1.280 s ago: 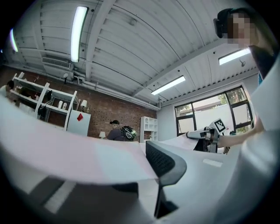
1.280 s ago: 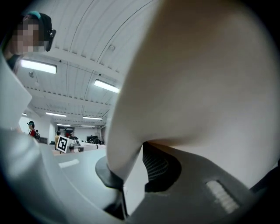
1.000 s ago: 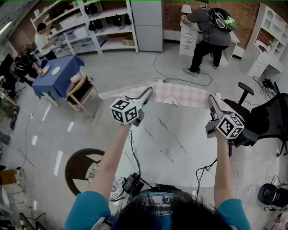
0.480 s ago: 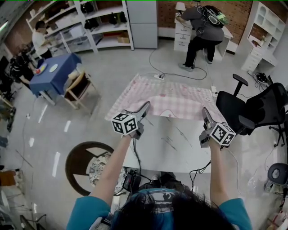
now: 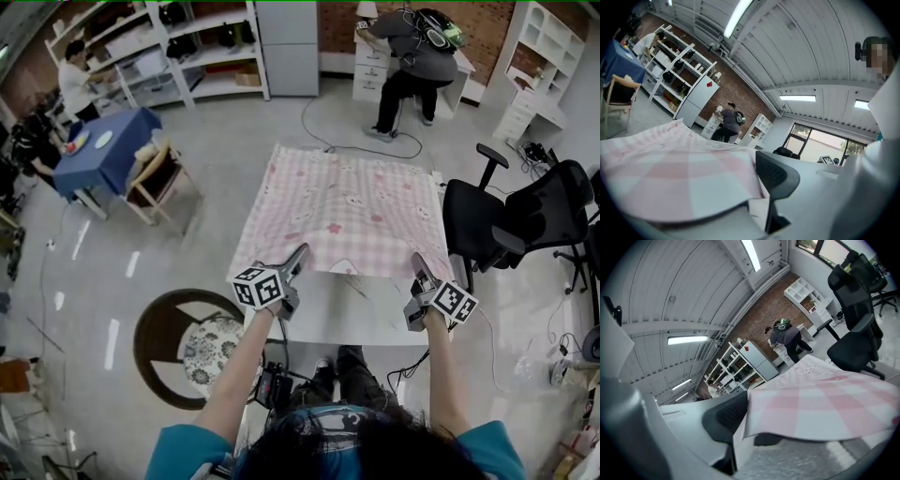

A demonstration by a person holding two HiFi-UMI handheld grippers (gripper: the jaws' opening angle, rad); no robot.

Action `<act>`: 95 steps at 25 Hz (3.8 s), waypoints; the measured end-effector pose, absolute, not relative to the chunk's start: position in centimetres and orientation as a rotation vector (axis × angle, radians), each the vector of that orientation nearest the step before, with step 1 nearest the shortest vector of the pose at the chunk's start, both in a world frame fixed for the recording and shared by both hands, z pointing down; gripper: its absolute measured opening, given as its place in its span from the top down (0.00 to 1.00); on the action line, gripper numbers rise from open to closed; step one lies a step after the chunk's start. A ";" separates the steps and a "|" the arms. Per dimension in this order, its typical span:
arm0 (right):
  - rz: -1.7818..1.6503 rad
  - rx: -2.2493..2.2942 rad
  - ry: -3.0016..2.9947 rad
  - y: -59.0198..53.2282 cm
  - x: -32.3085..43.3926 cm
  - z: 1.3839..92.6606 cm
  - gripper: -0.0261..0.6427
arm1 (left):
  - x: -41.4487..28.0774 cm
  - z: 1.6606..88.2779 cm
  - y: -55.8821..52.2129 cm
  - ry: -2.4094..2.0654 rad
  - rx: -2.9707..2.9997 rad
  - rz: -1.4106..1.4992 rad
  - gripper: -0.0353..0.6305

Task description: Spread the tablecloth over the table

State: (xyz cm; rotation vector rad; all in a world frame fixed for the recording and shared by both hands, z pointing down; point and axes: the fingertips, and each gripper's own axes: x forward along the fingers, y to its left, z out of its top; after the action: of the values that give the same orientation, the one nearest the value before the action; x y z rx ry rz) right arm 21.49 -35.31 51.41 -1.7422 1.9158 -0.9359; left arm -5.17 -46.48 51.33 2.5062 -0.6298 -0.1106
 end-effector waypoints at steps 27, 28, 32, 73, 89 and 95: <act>-1.246 -1.713 1.869 -23.1 20.0 61.8 0.90 | -7.2 65.3 -33.6 -0.754 2.228 0.249 0.83; -1.265 -1.711 1.860 -22.6 19.8 62.5 0.90 | -7.4 65.8 -33.2 -0.761 2.222 0.289 0.82; -1.341 -1.727 1.827 -20.9 19.0 65.1 0.90 | -7.9 68.6 -31.2 -0.768 2.174 0.431 0.81; -1.428 -1.804 1.922 -12.9 16.3 69.7 0.80 | -11.2 69.8 -23.0 -1.056 2.130 0.411 0.71; -1.156 -1.590 2.209 -10.4 14.5 58.9 0.83 | -2.2 56.7 -16.5 -0.838 2.508 0.257 0.81; -0.972 -1.501 2.388 -9.7 12.3 52.8 0.83 | -0.6 53.0 -12.9 -0.786 2.606 0.273 0.81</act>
State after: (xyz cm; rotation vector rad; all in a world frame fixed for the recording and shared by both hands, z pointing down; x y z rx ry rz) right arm 12.34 -9.70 52.81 -1.5007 2.3875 -0.9719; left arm -0.57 -12.86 53.02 2.6064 -0.7857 0.2729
